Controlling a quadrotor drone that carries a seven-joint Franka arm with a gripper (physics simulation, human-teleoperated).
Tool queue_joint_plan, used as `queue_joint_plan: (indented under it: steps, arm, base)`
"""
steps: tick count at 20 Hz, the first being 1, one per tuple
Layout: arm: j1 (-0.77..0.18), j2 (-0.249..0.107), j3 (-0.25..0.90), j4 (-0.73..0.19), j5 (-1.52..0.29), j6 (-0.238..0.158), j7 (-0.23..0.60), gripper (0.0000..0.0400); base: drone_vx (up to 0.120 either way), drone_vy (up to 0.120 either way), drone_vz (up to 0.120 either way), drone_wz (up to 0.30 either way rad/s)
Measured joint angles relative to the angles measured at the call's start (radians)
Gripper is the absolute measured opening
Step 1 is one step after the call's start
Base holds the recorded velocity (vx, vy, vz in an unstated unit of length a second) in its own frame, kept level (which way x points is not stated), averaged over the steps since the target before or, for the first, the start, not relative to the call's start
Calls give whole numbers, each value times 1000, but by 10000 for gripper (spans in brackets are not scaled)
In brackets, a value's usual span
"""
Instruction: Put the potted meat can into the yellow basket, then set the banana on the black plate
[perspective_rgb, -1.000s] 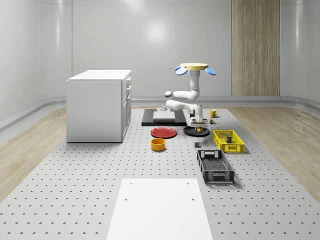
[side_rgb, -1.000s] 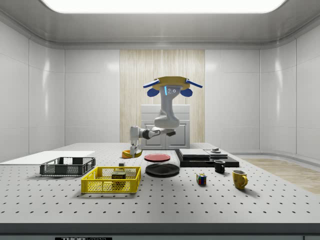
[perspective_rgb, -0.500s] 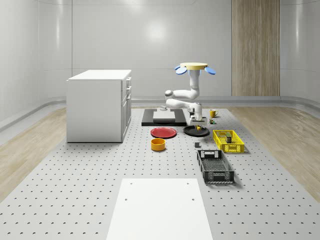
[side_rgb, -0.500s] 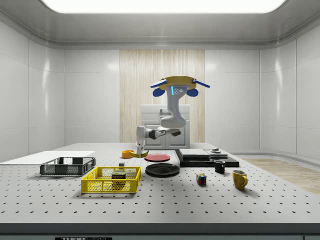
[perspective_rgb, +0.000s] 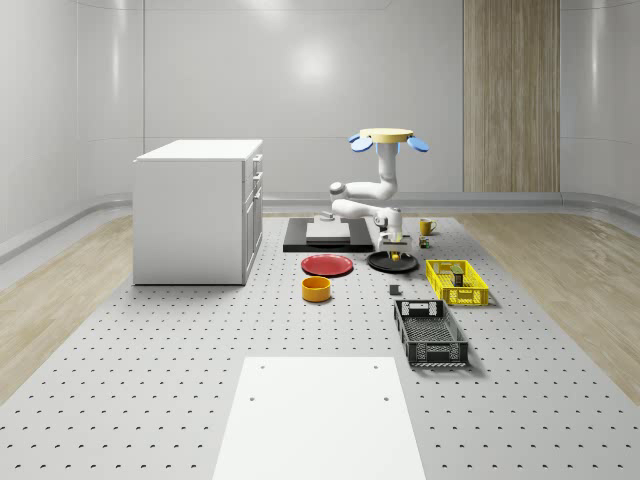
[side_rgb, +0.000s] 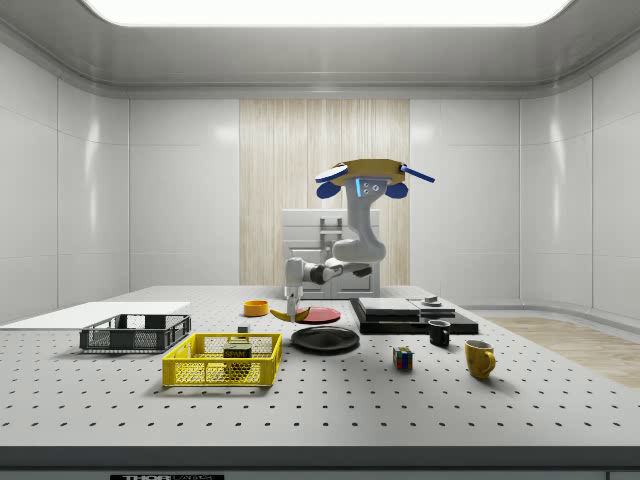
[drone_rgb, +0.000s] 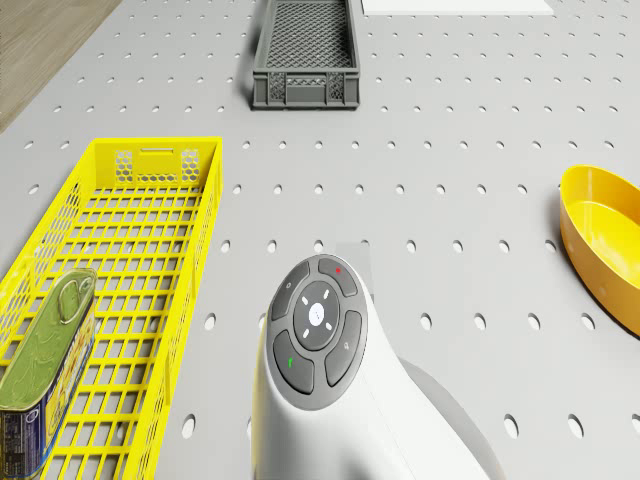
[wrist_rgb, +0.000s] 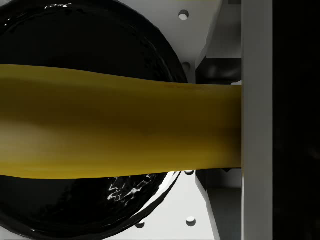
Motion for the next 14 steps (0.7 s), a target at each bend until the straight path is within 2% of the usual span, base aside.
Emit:
queue_joint_plan:
  steps: [14]
  arm:
    - [-2,-5,1,0,2,4,2,197]
  base:
    - [-120,0,0,0]
